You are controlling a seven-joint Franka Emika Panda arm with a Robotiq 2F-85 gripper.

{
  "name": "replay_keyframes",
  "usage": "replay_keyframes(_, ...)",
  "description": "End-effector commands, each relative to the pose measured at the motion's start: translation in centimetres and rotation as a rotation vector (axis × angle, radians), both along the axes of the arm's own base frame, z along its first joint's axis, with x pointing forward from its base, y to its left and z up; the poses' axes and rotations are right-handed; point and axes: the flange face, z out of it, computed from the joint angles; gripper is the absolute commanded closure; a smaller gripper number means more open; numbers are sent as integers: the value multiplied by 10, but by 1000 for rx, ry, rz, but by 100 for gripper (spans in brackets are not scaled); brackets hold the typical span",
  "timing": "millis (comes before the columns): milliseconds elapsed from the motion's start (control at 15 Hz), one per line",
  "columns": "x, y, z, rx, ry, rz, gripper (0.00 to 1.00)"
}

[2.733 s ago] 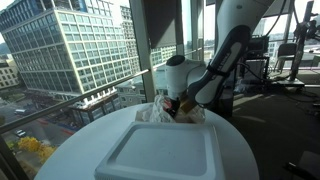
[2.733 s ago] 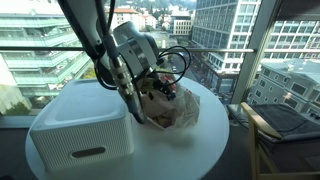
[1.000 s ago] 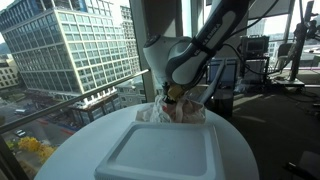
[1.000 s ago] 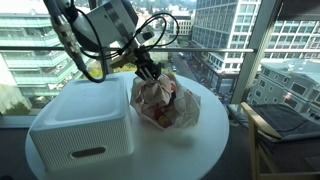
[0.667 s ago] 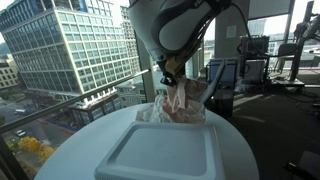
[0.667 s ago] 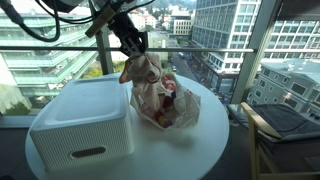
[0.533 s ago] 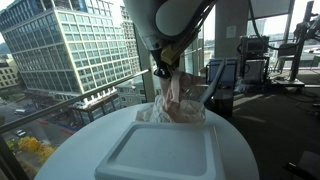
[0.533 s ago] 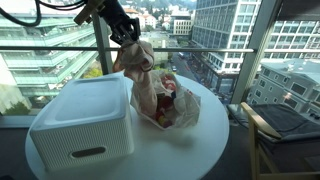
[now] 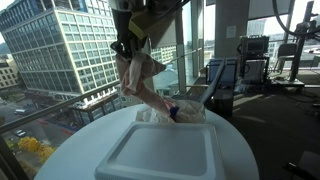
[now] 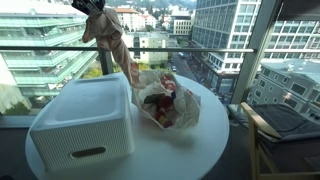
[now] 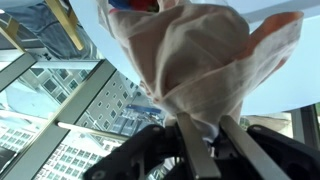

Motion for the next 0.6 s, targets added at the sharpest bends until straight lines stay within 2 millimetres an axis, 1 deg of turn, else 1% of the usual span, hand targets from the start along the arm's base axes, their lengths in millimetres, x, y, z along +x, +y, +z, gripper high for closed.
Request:
replay_keyframes(0,-7,16,10,139,-90,114,87)
replay_keyframes(133,-11,25,3,221,-111,190,87)
replay_keyframes(267,-9,33,-25,305,-85,253,89)
replay_keyframes(400,-8,36,-64,370,0,281,89)
replay_keyframes(533,-8,47,-109,397,119,306,90)
